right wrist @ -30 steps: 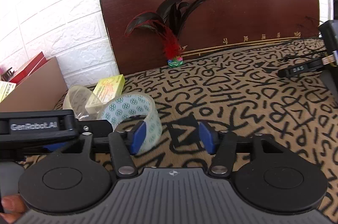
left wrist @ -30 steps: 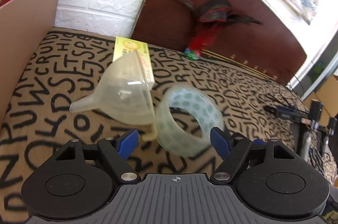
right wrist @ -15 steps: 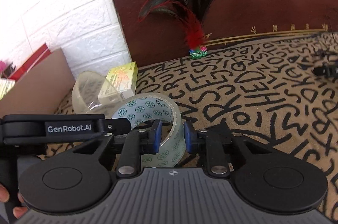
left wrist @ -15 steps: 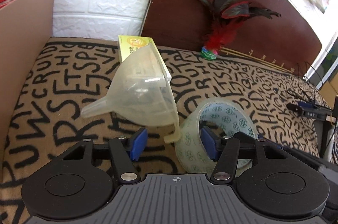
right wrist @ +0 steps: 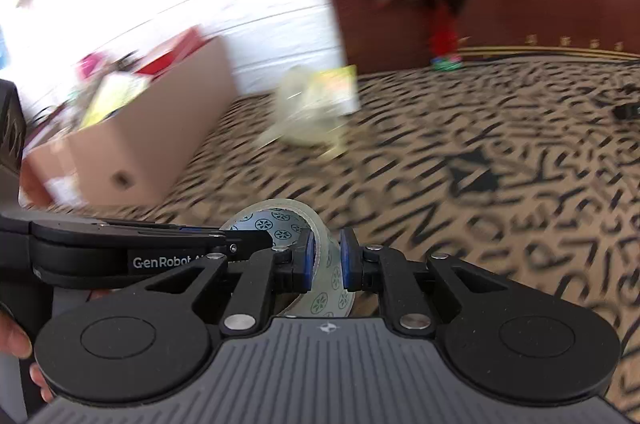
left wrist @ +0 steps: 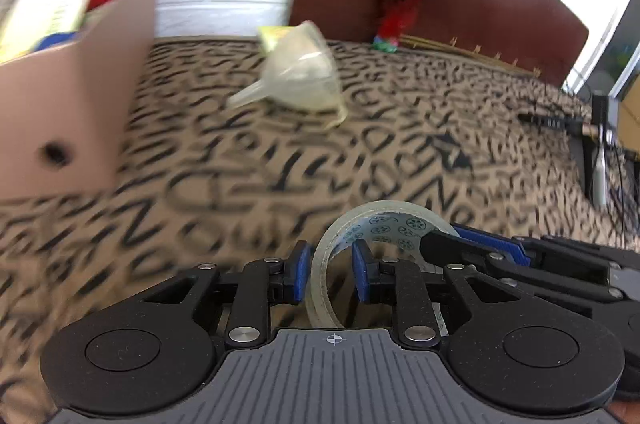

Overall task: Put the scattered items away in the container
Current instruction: 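Reach the left gripper to the clear tape roll and close on its rim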

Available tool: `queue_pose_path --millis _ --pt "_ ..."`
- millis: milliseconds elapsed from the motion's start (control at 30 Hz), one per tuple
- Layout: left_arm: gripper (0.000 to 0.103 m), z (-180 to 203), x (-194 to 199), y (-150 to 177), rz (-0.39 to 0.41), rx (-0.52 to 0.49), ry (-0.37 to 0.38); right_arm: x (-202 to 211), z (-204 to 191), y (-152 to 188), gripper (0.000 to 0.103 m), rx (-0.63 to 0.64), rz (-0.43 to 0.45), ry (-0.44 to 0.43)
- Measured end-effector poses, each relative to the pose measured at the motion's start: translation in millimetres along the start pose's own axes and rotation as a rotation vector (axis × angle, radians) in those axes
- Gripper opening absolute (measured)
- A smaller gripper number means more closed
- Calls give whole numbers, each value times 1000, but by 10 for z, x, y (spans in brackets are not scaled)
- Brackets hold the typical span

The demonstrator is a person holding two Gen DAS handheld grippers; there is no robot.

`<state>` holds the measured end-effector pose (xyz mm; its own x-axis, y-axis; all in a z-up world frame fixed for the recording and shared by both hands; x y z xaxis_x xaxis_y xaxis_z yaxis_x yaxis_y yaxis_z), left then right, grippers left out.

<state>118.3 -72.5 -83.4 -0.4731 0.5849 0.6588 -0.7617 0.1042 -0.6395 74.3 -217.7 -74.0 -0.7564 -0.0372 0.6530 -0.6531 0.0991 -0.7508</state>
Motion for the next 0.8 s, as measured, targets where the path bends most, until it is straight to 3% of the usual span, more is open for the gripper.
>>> queue_pose_path --millis 133,200,267,300,400,467,500,600,633,700,800 --pt "36 -102 345 267 -7 -14 -44 179 -270 194 16 50 -23 -80" --pt "43 -182 396 347 -19 -13 -78 178 -409 264 17 93 -32 -81" --pt "57 -261 394 402 -45 -3 -97 173 -494 316 21 128 -38 -40" --pt "58 -293 413 434 -41 3 -95 187 -515 327 22 138 -38 -29" --pt "51 -320 458 497 -36 -10 -71 299 -486 359 22 140 -32 -39" --pt "33 -317 467 519 -37 -19 -38 332 -442 404 25 138 -47 -33" --pt "32 -305 463 519 -37 -19 -23 331 -435 429 26 135 -52 -32" --pt "49 -251 418 539 -36 -51 -37 303 -441 444 21 124 -61 -32" --pt "50 -227 371 564 -51 -60 -38 296 -457 441 21 129 -61 -27" --pt "36 -216 332 597 -52 -50 -14 295 -495 450 21 154 -56 -11" --pt "27 -224 363 595 -43 -34 -8 313 -532 447 19 172 -50 7"
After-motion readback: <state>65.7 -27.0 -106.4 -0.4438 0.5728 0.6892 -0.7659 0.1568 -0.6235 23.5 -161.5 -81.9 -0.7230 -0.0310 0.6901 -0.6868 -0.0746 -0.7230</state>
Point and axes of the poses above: each gripper's, at about its wrist camera, not at the fingertips, and x roughly against the way its jaws point, z to its right, y to its underside, the point moved 4 cm from there along -x, roughly the way its jaws point, and after that the axes turned 15 degrees about y, right-handed, at the moved point
